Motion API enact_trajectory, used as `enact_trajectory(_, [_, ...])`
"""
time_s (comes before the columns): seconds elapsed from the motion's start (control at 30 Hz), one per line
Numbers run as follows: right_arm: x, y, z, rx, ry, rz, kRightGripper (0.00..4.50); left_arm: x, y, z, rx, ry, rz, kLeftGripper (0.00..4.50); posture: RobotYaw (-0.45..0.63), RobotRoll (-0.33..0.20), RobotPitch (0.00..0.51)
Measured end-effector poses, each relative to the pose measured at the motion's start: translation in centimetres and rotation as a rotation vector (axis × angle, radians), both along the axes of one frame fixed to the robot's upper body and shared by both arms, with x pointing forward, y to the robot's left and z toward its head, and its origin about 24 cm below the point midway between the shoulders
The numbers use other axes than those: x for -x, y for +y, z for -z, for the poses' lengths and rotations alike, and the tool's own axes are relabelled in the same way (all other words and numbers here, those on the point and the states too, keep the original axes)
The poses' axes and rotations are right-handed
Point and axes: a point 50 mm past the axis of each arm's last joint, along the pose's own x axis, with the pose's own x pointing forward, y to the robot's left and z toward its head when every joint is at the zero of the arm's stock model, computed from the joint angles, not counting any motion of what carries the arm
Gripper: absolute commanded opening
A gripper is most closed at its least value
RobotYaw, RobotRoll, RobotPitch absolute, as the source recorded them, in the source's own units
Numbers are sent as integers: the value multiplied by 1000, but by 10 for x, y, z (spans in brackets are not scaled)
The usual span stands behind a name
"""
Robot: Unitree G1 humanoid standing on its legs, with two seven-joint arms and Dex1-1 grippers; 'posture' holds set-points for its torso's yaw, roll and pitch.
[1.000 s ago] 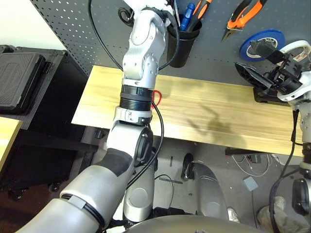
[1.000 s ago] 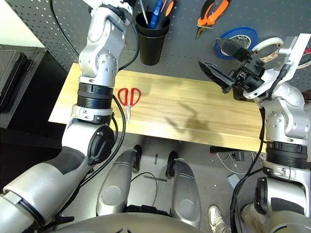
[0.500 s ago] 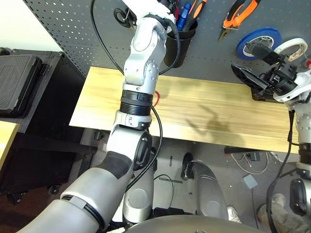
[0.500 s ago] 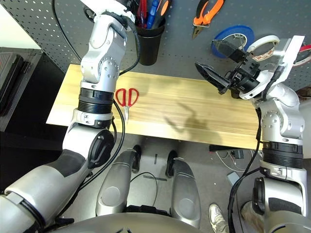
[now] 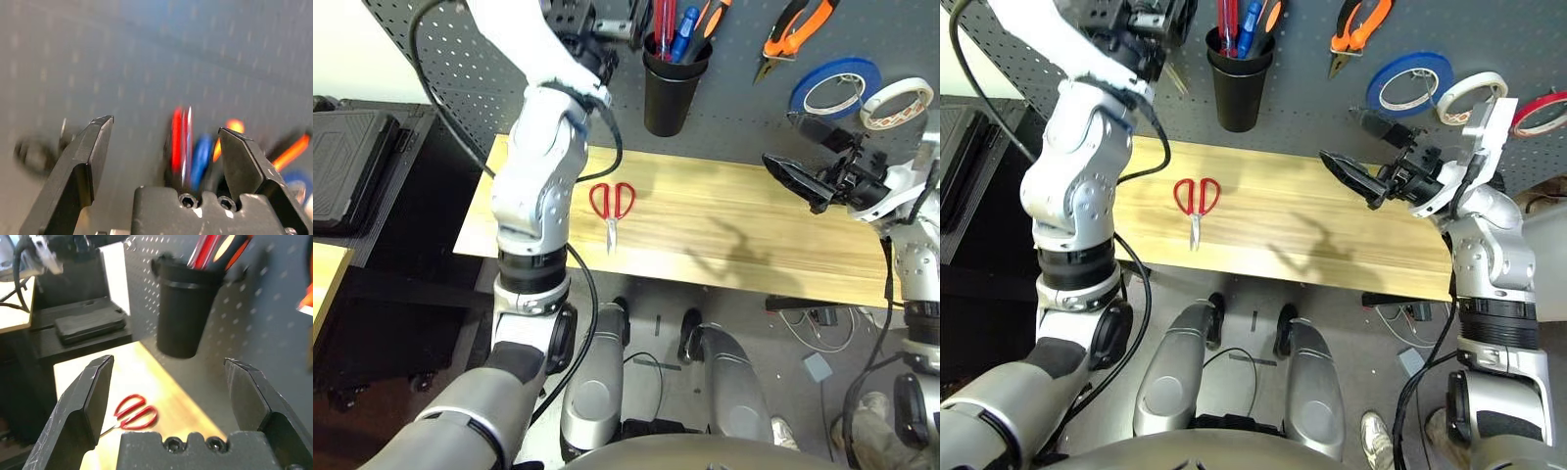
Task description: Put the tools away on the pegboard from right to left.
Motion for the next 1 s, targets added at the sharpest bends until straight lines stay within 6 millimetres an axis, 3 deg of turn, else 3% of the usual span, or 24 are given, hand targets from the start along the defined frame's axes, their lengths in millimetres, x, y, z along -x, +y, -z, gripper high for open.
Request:
enact_trajectory(0.3, [1,7,28,59,67,-19,4500,5,22,70,-96,241,-107,4463,249,0,283])
enact_trajectory(0.77, [-8,24,91,230,199,89,4500,-18,39,172,-222,630,-256,4463,229,0,300])
enact_trajectory(0.87, [-9,30,98,252,216,109,4500,-22,41,188,-227,685,-271,4463,224,0,308])
enact_trajectory(1.0, [-10,36,108,303,249,120,4500,-36,48,193,-219,724,-302,4463,221,0,322])
